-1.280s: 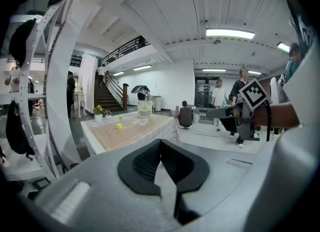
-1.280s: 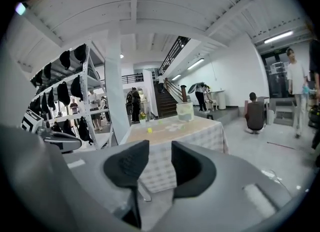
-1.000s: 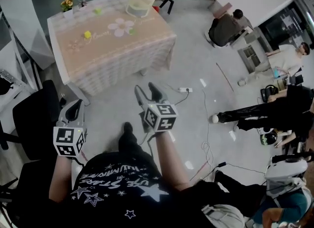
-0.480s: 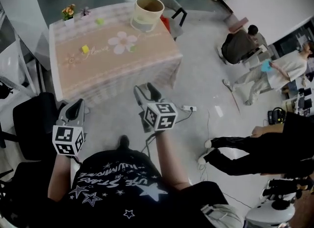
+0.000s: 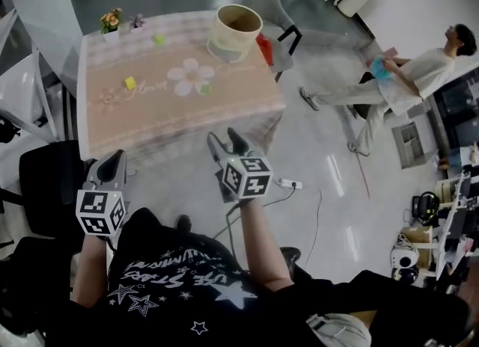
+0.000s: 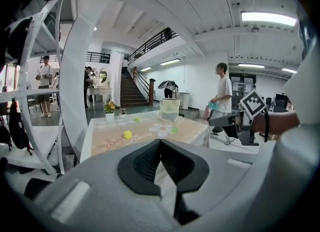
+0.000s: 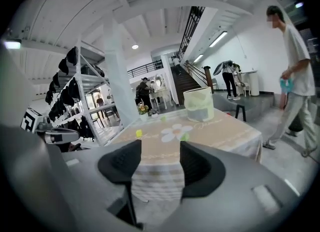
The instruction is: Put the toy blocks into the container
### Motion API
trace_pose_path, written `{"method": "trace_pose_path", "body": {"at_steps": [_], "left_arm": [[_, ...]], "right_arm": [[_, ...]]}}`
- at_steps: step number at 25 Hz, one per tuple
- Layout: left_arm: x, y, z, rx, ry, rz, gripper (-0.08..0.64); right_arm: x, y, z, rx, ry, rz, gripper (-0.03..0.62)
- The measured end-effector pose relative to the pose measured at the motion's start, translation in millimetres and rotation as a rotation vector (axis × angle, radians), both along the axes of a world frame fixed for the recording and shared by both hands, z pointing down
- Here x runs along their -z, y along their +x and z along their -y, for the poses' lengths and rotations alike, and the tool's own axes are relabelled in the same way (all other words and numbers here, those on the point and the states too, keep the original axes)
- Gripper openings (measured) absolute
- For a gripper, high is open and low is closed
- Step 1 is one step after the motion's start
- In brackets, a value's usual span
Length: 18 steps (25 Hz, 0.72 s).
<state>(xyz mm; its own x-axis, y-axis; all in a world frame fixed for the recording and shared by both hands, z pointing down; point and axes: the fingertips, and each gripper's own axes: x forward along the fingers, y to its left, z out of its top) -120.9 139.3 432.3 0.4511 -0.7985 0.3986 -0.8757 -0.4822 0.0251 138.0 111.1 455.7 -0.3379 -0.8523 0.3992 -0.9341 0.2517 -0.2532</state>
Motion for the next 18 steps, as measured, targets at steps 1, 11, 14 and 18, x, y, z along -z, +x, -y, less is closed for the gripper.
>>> {"method": "trace_pose_path", "body": {"at_steps": [1,11,14,18], "left_arm": [[-3.0,-2.1,2.7,0.005,-0.008,0.005,0.009],[-20.8,7.5,80.2,-0.061,-0.020,0.016,0.009],[-22.3,12.9,115.9,-0.086,-0.017,0.006,0.009],[-30.2,9.7,158.6,-0.090,-0.043,-0.017,0.009]], "right_arm": [[-3.5,-0.7,4.3,0.004,-0.007,-0.002,0.245],[-21.7,-0.5,51.0,-0.007,-0.064,-0.038,0.245],[-26.1,5.7,78.5,-0.024,-0.083,-0.067,0.245],[-32.8,6.4,122.2,-0.066,-0.100,-0.081,0.245]]}}
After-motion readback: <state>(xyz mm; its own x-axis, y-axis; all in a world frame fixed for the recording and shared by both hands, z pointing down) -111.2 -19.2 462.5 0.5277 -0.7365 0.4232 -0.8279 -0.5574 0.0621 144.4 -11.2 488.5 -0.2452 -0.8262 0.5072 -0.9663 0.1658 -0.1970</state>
